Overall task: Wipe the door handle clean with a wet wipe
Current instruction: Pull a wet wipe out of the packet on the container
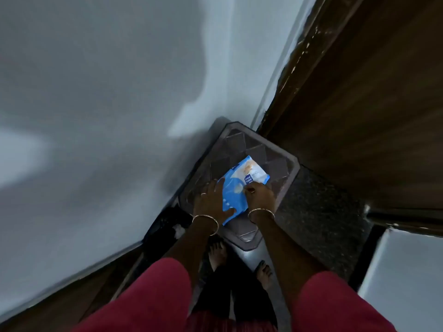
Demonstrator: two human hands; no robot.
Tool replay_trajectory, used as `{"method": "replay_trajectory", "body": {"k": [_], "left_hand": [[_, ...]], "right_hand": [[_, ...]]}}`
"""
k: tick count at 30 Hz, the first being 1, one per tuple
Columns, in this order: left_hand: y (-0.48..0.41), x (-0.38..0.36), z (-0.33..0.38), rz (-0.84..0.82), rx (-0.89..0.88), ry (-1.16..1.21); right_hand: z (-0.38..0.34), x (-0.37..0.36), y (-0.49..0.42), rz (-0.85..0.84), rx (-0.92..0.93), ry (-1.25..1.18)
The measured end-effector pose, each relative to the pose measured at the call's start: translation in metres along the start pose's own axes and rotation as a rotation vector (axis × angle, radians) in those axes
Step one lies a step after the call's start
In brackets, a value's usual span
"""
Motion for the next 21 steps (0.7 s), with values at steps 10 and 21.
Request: {"method": "replay_trajectory", "body": {"k": [10,21], "left_hand": [[-0.018,-0.035,-0.002,-0.018,0.024,-0.099],[-0.023,-0.049,-0.006,-0.084,0.047,-0.095]], "right_hand": [[0.002,-0.033,-0.012,-0.065,0.031,0.078],[0.003,-0.029,-0.013,0.038,0.046,0.039]]}}
Point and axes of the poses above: each hand's wrist, its own y-axis away from the middle knuckle, its own x-axis out of the back of the hand, z = x × y, the point moved 10 cm from there along -y, towards the middle knuckle, and after that the axes turned 15 degrees about x, right-handed, at the moved point
